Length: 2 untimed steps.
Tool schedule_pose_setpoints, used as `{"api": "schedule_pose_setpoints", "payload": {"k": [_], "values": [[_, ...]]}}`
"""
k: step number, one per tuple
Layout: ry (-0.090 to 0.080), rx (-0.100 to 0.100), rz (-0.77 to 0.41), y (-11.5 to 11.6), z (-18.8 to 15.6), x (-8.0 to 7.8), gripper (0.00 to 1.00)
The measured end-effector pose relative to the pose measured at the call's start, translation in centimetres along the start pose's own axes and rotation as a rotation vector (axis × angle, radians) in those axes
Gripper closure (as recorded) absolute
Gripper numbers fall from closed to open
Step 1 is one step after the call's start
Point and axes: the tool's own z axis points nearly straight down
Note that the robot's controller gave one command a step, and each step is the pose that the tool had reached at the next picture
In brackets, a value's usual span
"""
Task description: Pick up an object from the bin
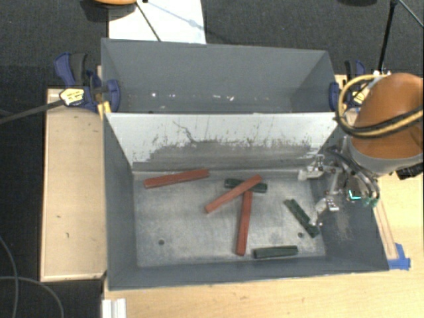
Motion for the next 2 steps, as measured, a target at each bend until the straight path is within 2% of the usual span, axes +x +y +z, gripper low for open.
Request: {"api": "schedule_pose_setpoints", "payload": {"k": [1,2], "values": [[-0.008,0.001,-0.003,0.0,-0.4,-0.2,0.00],[-0.012,0.001,0.089,-1.9,5.9,-0.1,0.00]]}}
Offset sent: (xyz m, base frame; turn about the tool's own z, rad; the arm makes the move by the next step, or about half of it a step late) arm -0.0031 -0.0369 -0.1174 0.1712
